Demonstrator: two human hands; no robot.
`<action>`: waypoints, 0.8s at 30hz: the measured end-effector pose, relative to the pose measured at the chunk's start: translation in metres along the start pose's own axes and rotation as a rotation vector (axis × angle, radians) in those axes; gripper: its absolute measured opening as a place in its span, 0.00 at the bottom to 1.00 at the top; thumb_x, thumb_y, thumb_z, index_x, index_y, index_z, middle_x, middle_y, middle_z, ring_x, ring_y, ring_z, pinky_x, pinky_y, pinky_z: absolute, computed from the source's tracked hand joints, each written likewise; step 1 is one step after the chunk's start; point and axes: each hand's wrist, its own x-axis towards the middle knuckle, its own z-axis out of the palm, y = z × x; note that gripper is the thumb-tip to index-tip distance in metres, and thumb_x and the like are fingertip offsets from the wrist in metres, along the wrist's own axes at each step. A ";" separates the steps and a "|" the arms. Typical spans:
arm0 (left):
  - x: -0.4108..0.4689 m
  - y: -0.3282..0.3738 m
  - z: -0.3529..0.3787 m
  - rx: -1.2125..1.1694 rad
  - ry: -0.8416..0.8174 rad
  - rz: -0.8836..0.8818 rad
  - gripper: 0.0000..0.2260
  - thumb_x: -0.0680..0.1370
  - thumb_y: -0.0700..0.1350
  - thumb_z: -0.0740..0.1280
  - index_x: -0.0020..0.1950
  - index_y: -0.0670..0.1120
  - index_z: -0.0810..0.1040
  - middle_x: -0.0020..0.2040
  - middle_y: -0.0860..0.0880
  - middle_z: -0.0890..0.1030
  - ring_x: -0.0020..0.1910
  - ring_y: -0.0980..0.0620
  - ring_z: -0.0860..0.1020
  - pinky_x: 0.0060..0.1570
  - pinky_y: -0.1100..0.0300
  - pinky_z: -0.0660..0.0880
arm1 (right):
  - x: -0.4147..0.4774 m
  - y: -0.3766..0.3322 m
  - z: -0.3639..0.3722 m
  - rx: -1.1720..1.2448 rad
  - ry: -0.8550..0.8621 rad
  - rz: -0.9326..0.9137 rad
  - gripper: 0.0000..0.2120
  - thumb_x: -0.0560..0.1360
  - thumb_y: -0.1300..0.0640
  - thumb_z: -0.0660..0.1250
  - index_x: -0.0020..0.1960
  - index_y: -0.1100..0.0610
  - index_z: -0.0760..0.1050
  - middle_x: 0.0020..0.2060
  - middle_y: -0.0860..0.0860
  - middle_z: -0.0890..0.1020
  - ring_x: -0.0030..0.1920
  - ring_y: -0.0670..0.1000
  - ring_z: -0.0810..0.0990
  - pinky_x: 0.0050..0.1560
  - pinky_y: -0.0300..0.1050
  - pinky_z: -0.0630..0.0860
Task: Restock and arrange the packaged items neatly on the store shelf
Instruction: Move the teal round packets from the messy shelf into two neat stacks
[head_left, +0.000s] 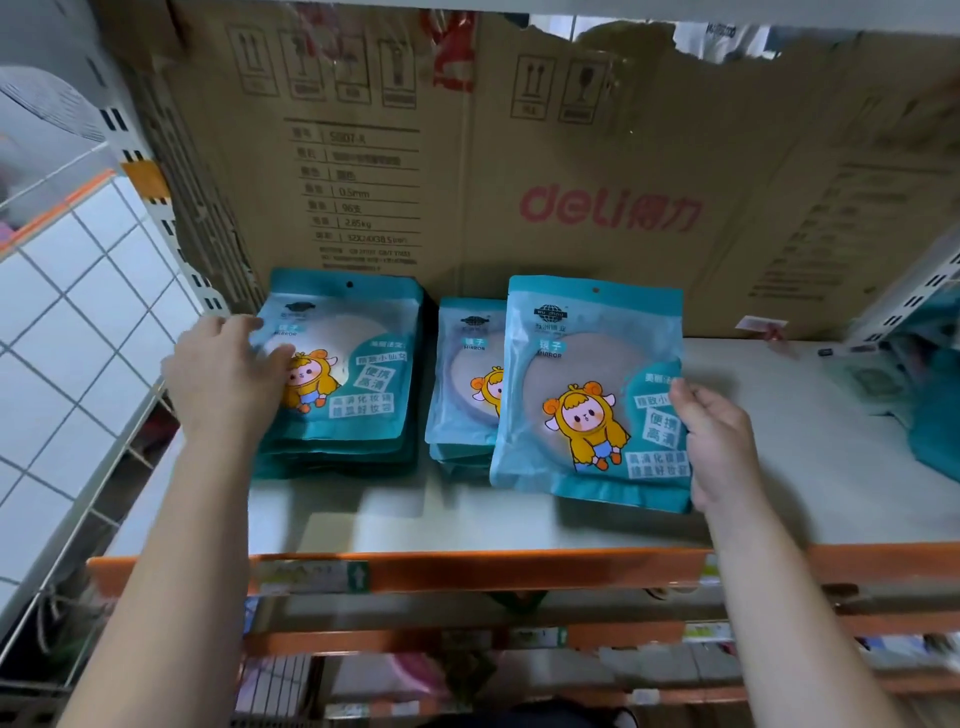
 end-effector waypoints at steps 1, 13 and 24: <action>-0.007 0.006 0.001 -0.017 0.003 0.055 0.17 0.77 0.52 0.68 0.59 0.42 0.79 0.56 0.39 0.79 0.56 0.36 0.74 0.54 0.45 0.69 | 0.002 -0.003 0.004 0.000 -0.002 0.010 0.09 0.80 0.51 0.64 0.48 0.55 0.78 0.39 0.50 0.86 0.40 0.49 0.86 0.34 0.44 0.82; -0.079 0.034 0.014 -0.103 0.007 0.255 0.11 0.81 0.47 0.61 0.55 0.45 0.80 0.56 0.46 0.80 0.56 0.43 0.72 0.52 0.48 0.65 | 0.026 -0.040 0.069 -0.205 -0.291 0.024 0.08 0.73 0.66 0.71 0.45 0.54 0.78 0.41 0.52 0.86 0.40 0.52 0.86 0.33 0.46 0.82; -0.083 0.032 0.016 -0.099 0.016 0.244 0.10 0.80 0.47 0.62 0.56 0.45 0.79 0.55 0.46 0.79 0.56 0.43 0.73 0.53 0.47 0.66 | 0.033 -0.022 0.074 -0.670 -0.046 -0.164 0.26 0.67 0.49 0.78 0.60 0.55 0.74 0.54 0.52 0.83 0.47 0.50 0.83 0.39 0.44 0.79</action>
